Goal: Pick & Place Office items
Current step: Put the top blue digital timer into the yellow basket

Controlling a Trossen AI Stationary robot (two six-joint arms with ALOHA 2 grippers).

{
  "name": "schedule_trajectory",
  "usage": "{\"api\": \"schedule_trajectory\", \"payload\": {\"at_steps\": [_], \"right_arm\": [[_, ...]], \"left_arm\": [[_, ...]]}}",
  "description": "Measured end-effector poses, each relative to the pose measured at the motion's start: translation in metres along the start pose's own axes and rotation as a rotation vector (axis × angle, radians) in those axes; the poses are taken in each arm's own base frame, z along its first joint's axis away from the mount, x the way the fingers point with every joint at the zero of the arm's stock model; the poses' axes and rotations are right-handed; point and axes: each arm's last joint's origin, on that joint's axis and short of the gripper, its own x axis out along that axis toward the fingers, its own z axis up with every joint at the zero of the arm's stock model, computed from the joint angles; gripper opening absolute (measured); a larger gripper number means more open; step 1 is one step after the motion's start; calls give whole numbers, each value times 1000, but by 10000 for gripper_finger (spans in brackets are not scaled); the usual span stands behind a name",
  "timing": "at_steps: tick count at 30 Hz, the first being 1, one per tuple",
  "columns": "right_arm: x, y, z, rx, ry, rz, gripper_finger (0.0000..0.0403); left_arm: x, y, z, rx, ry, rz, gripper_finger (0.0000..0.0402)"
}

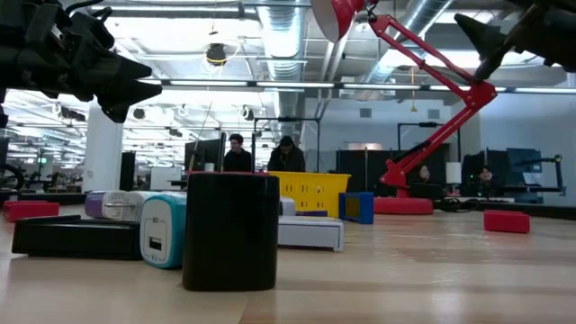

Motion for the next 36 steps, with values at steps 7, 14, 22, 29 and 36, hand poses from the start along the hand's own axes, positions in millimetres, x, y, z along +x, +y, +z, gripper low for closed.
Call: {"api": "schedule_trajectory", "payload": {"at_steps": [7, 14, 22, 29, 36], "right_arm": [[-1, 4, 12, 28, -124, 30, 296], [-2, 7, 19, 81, -204, 62, 297], [10, 13, 32, 192, -148, 18, 297], [71, 31, 48, 168, 477, -298, 297], [133, 38, -8, 236, 968, -670, 297]], "left_arm": [[0, 0, 0, 5, 0, 0, 186], [0, 0, 0, 6, 0, 0, 186], [0, 0, 0, 7, 1, -1, 186], [0, 0, 0, 8, 1, -1, 186], [0, 0, 0, 14, 4, 0, 186]]}}
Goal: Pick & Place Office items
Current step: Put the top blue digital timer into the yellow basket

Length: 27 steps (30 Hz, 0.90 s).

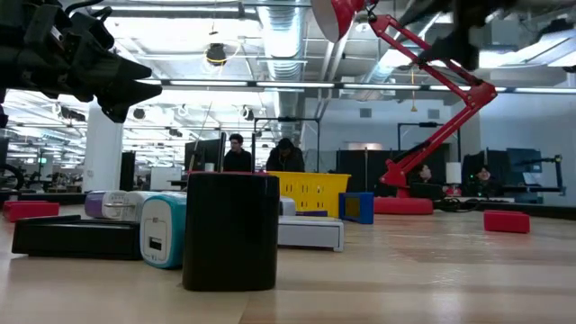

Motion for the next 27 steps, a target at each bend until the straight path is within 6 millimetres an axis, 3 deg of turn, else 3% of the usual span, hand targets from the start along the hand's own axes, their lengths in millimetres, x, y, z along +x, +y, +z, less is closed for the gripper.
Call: {"api": "schedule_trajectory", "payload": {"at_steps": [7, 12, 19, 27], "right_arm": [[93, 28, -31, 61, 219, -239, 297], [141, 40, -51, -3, 334, -354, 297], [177, 47, -64, -41, 446, -457, 293], [188, 51, -64, 20, 457, -401, 251]], "left_arm": [[0, 0, 0, 28, 0, 0, 186], [0, 0, 0, 28, 3, 0, 186], [2, 1, -3, 25, 34, 6, 186], [5, 1, -9, 22, 90, 17, 186]]}}
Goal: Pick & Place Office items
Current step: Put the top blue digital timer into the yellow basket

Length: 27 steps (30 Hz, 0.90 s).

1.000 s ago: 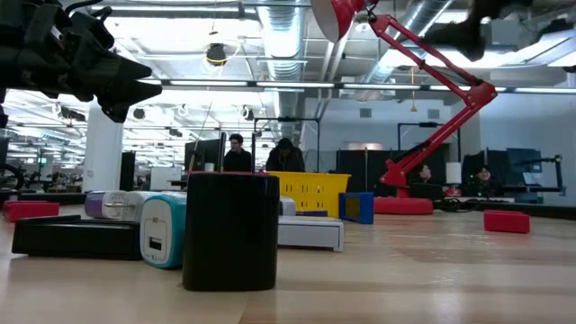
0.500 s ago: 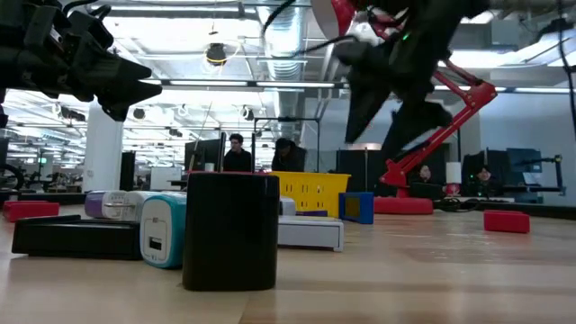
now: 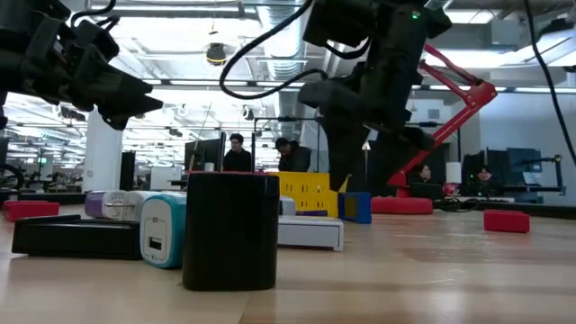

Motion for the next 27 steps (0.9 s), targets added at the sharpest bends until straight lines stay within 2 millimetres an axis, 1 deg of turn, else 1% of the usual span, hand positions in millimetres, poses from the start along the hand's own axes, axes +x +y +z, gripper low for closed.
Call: {"api": "schedule_trajectory", "payload": {"at_steps": [5, 13, 17, 19, 20, 21, 23, 27], "right_arm": [[2, -6, 5, 41, 2, -27, 218], [3, -5, 8, 50, -14, -13, 182], [13, -8, 4, 51, 2, -57, 169], [19, -4, 5, 56, -3, -34, 161], [20, -5, 2, 48, 7, -50, 158], [20, -6, 0, 38, 11, -65, 153], [18, -2, 1, 39, -26, -45, 143], [13, -4, 2, 18, -35, -55, 116]], "left_arm": [[1, 0, -1, 1, 16, 1, 186], [1, 0, -1, 1, 17, 2, 186], [1, 0, -1, 1, 16, 4, 186], [1, 0, -1, 1, 16, 5, 186], [1, 0, -2, 1, 16, 6, 186], [1, 0, -1, 1, 16, 6, 186], [1, 0, -1, 1, 13, 5, 186], [1, 0, -2, 2, 18, 6, 186]]}}
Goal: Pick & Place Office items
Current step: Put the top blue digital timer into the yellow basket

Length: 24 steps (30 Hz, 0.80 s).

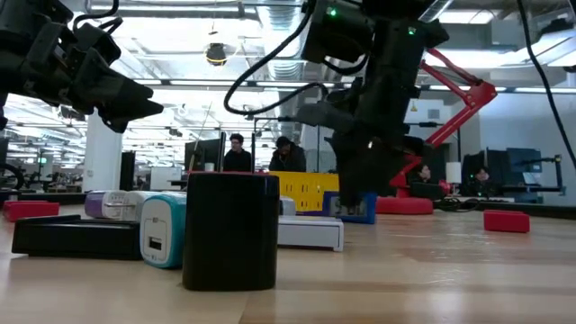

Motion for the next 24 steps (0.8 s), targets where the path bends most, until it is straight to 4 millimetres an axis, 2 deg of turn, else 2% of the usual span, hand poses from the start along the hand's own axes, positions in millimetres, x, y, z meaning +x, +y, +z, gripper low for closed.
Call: {"api": "schedule_trajectory", "payload": {"at_steps": [8, 15, 19, 24], "right_arm": [[-1, 1, -2, -105, 19, 10, 46], [-11, 0, -2, -128, 60, 47, 54], [-33, -2, 1, -187, 118, 121, 56], [-82, -10, 14, -233, 90, 287, 44]], "left_arm": [[1, 0, -1, 0, 11, 2, 186], [1, 0, -1, 0, 11, 1, 186], [1, 0, -1, 0, 11, 1, 186], [1, 0, -1, 1, 12, 0, 186]]}}
